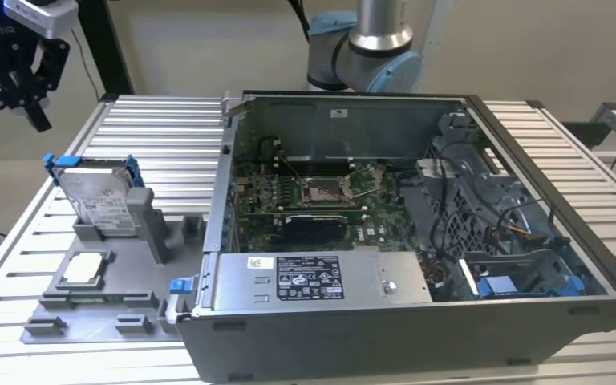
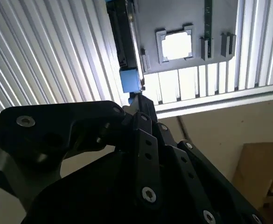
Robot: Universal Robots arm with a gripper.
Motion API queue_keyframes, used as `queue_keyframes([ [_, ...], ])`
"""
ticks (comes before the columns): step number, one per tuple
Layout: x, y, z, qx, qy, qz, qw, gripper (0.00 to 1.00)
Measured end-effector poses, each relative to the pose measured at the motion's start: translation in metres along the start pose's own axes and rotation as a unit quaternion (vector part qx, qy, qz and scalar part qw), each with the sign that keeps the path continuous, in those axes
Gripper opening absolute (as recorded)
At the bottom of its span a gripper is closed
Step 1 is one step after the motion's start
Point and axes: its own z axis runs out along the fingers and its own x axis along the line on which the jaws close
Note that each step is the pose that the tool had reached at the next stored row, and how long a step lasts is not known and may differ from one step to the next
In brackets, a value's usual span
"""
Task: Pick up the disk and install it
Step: 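Pick up the disk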
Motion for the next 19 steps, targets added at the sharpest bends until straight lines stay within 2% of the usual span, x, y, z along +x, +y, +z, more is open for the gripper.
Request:
queue_keyframes([
  [3, 0.0, 0.0, 0.0, 0.0001, -0.0001, -0.027, 0.99963, 0.0],
  [5, 0.0, 0.0, 0.0, 0.0001, -0.0002, -0.045, 0.99898, 0.0],
  [8, 0.0, 0.0, 0.0, 0.0002, -0.0003, -0.073, 0.99733, 0.0],
  [10, 0.0, 0.0, 0.0, 0.0003, -0.0004, -0.091, 0.99586, 0.0],
  [12, 0.0, 0.0, 0.0, 0.0003, -0.0004, -0.109, 0.99409, 0.0],
  [15, 0.0, 0.0, 0.0, 0.0003, -0.0004, -0.136, 0.99073, 0.0],
  [19, 0.0, 0.0, 0.0, 0.0003, -0.0005, -0.171, 0.98519, 0.0],
])
